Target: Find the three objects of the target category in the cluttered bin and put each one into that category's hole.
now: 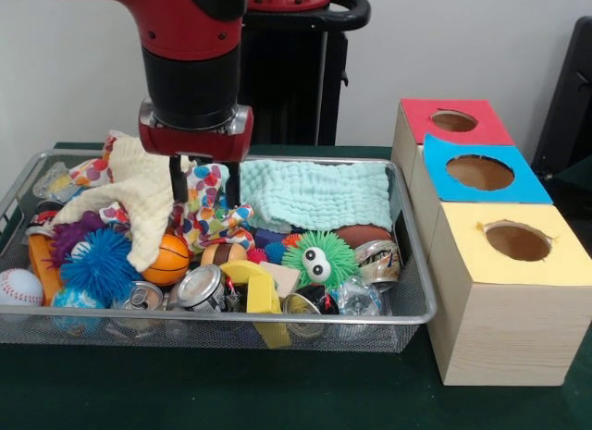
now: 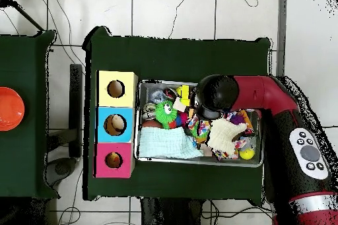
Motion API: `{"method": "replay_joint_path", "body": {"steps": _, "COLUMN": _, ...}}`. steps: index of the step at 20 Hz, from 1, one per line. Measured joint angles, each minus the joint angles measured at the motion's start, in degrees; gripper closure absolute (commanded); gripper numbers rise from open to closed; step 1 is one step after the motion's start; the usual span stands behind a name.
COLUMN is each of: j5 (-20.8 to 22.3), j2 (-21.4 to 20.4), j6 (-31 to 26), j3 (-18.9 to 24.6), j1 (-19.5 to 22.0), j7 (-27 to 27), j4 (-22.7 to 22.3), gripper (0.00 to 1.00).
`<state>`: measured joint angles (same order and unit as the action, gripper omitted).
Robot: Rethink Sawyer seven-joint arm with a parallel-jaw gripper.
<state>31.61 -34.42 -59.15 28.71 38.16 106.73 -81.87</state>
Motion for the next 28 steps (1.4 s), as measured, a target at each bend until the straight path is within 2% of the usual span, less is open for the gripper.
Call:
{"method": "replay_joint_path", "body": {"steps": 11, "j5": 2.00, "j2": 4.02, "j6": 0.00, "j3": 0.12, "j1": -0.01, "j7": -2.50, "j4": 4.68, "gripper": 0.00}}
{"method": "replay_joint_path", "body": {"steps": 19, "j5": 3.00, "j2": 7.20, "j6": 0.00, "j3": 0.31, "j1": 0.01, "j7": -6.54, "j4": 8.61, "gripper": 0.00}}
{"method": "replay_joint_path", "body": {"steps": 28, "j5": 3.18, "j2": 7.46, "j6": 0.00, "j3": 0.30, "j1": 0.34, "j7": -8.78, "j4": 8.95, "gripper": 0.00}}
